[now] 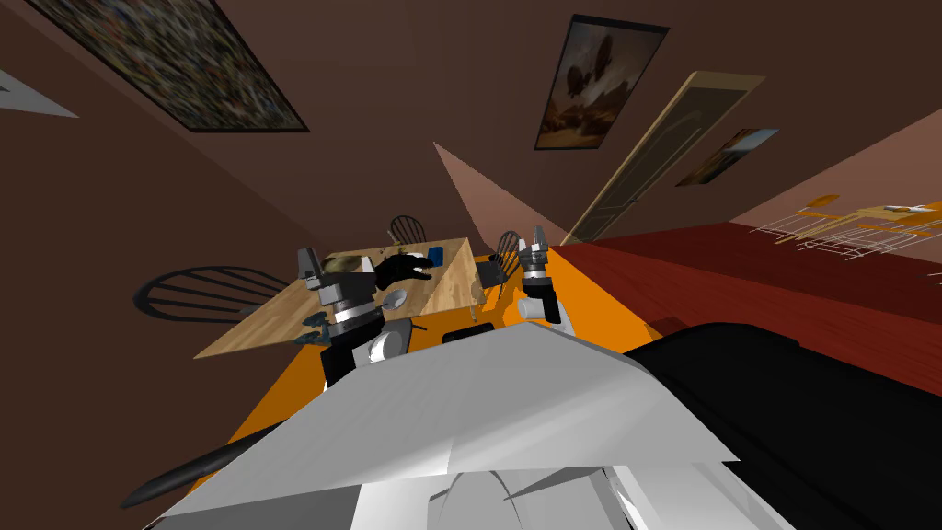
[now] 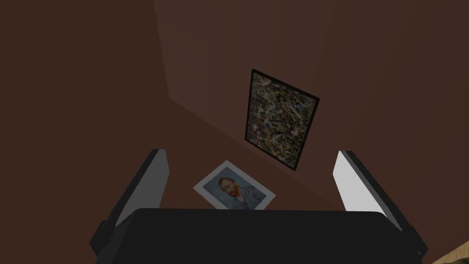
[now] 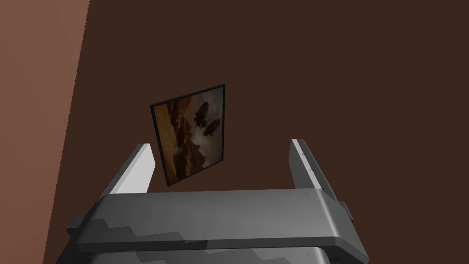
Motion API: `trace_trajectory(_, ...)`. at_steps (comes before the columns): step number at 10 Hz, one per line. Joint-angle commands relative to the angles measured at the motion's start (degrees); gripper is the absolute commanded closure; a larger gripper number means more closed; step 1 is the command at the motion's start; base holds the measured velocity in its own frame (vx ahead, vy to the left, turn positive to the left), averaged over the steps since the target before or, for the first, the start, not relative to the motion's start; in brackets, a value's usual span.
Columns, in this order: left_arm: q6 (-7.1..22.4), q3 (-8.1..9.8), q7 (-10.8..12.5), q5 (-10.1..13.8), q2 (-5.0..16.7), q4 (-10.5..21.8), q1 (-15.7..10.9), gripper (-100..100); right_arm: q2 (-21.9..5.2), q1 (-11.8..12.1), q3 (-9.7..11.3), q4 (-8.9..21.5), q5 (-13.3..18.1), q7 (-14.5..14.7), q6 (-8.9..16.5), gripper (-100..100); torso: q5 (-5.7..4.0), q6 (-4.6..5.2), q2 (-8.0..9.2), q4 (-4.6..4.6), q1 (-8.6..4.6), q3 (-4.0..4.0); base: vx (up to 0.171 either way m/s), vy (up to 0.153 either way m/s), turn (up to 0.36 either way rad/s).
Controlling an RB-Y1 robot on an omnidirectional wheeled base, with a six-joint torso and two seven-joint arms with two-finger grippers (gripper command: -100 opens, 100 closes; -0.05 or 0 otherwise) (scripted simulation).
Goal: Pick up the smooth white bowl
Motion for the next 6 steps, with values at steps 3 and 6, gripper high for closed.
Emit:
trace_trajectory(3,2.19,0.76,-0.79,1.38,5.48,2.04,-1.09,-100,0.0,0.0,0.0,0.0,0.0,0.0,0.0,0,0.0,0.01,0.06,0.01,0.0,0.03,-0.02,-0.006,-0.016)
trace_trajectory(6,5.85,2.01,-2.21,3.67,10.04,5.41,-2.88,-100,0.0,-0.01,0.0,0.0,0.0,0.0,0.0,0,0.0,0.01,0.18,0.04,-0.03,0.1,-0.056,-0.017,-0.028)
